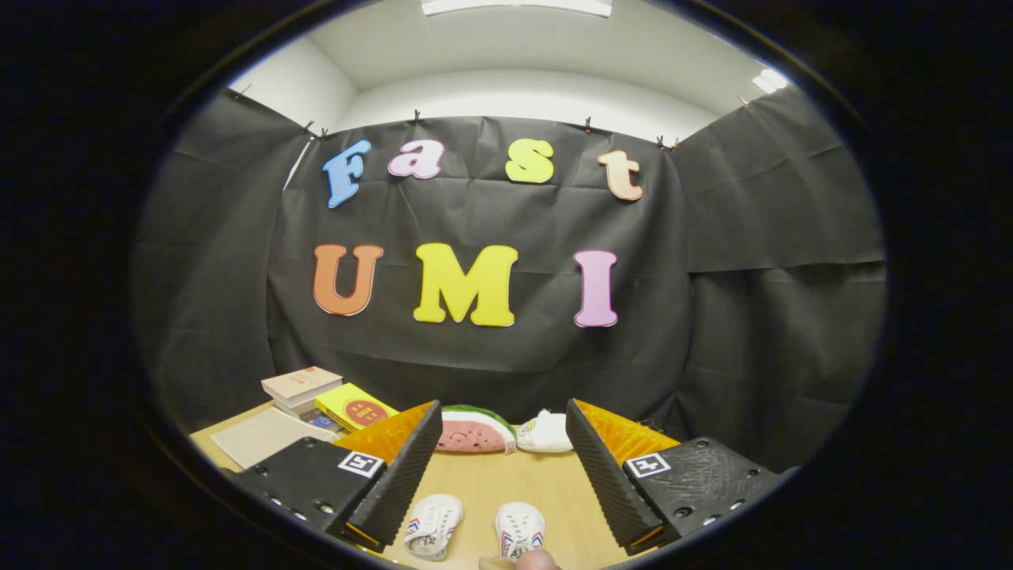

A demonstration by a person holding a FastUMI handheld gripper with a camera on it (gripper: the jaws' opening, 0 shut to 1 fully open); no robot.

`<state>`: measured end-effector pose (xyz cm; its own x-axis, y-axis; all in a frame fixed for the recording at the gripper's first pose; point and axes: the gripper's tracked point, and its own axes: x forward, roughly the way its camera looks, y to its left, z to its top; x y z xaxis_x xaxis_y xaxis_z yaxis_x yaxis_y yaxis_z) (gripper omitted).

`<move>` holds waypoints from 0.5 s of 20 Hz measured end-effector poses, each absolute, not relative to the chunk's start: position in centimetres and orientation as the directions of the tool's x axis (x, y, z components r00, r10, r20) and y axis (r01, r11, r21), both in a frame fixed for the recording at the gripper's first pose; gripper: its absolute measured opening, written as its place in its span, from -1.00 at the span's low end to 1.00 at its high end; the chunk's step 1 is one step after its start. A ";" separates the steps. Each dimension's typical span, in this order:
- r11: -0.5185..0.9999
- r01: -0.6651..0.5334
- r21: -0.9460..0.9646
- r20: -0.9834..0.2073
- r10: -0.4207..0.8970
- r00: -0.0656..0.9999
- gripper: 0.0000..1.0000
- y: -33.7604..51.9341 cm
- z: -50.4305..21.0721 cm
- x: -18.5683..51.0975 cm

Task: Open the storage box then place both shoes into the box .Put the left shoe in first, then the right shoe, with the right side of both shoes facing outward in a uniform manner.

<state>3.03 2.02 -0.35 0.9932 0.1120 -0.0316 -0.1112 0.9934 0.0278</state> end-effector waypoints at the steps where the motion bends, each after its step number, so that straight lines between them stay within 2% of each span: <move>1: 0.992 -0.120 0.033 -0.037 0.121 0.992 0.90 2.2 -0.6 3.1; 7: 0.977 -0.202 0.064 -0.066 0.206 0.976 0.90 3.7 -2.2 4.3; 10: 0.947 -0.305 0.105 -0.129 0.317 0.940 0.90 7.2 -4.6 4.9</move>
<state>4.94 7.19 -4.58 0.9395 0.3171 -0.1291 -0.3051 0.9465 0.1048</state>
